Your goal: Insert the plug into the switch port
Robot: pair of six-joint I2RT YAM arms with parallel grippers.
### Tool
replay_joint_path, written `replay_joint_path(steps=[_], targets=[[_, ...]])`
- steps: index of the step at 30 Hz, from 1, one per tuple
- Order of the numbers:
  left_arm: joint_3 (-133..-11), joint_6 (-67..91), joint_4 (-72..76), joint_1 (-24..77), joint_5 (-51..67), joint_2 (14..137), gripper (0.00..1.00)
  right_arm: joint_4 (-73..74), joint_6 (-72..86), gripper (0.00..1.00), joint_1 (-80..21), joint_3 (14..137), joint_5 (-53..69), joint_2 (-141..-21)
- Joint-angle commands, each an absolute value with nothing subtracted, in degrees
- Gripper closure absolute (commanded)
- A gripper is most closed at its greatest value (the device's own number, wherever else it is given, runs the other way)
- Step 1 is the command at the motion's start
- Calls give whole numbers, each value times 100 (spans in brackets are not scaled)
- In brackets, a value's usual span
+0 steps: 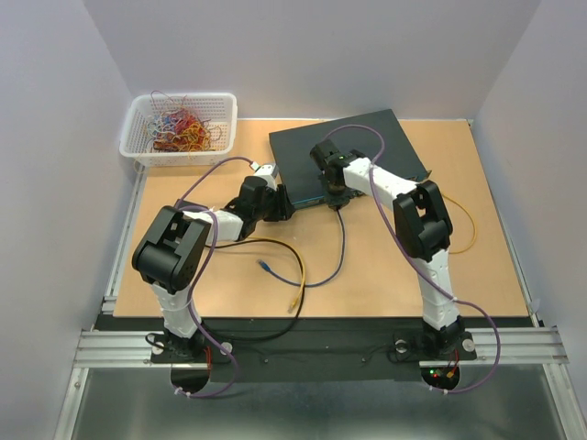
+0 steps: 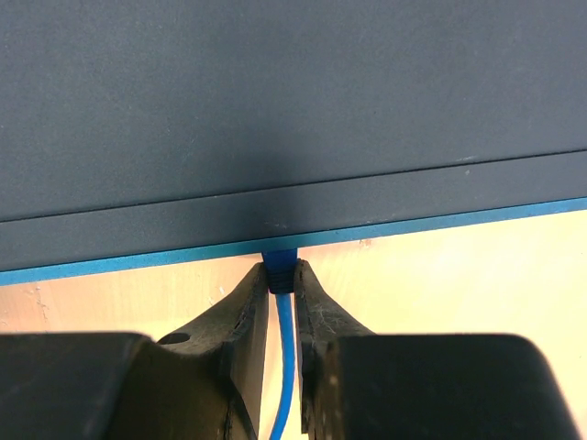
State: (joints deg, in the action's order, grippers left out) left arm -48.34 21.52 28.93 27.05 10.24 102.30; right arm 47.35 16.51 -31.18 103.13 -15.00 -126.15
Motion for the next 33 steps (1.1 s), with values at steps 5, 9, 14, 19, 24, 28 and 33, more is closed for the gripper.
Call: replay_joint_path(steps=[5,9,14,19,24,28,33], targets=[[-4773,2074,2997,2751,993,10125,41,3349,1819,100,-3015,10529,-1828,-12568],[-4781,2100,2997,2751,1011,10169,41,3305,1819,100,-3023,10687,-1714,-12656],[-4764,2083,2997,2751,1011,10134,42,3305,1828,100,-3023,10881,-1652,-12840],[-4764,2065,2997,2742,984,10116,42,3305,1854,100,-3023,10925,-1644,-12981],[-4764,2057,2997,2751,993,10134,42,3296,1846,100,-3015,10881,-1573,-12894],[-4764,2057,2997,2742,976,10116,42,3348,1732,100,-3015,10881,-1442,-12744],[-4764,2057,2997,2742,967,10134,42,3638,1626,99,-3015,11171,-1398,-12753]])
